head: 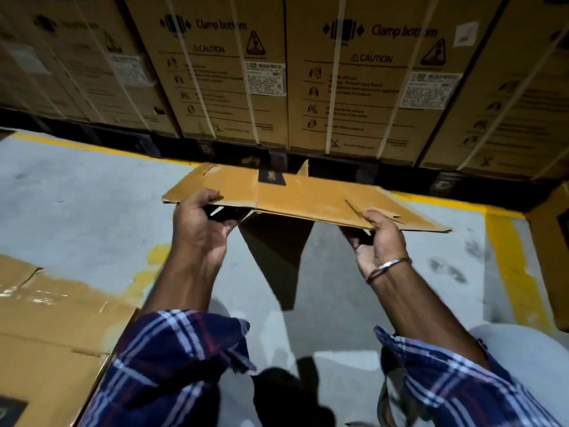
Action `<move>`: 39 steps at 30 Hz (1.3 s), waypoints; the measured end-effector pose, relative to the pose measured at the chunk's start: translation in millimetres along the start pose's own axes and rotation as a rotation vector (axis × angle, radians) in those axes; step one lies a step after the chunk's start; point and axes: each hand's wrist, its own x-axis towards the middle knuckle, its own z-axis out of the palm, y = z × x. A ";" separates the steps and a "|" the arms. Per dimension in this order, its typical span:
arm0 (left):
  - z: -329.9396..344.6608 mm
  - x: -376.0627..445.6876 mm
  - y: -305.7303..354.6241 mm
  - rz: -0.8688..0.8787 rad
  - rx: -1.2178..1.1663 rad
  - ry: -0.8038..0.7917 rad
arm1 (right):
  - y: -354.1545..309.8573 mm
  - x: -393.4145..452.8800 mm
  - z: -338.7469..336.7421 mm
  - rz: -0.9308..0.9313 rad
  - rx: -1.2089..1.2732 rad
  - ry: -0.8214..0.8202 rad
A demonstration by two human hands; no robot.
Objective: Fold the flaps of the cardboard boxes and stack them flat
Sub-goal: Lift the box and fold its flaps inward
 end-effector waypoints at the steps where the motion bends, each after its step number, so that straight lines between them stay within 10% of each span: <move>1: -9.7 1.8 6.0 -0.019 -0.003 0.023 | 8.1 -5.8 2.9 0.033 -0.029 -0.035; 16: -137.0 -4.3 0.3 -0.415 -0.012 0.092 | 120.5 -60.9 51.7 0.419 -0.214 -0.163; 32: -233.9 -35.0 198.9 0.527 -0.045 0.401 | 248.6 -149.1 247.9 0.621 -0.202 -0.660; 39: -379.4 -75.9 176.2 0.440 -0.198 0.670 | 392.9 -189.3 223.6 0.745 -0.433 -0.521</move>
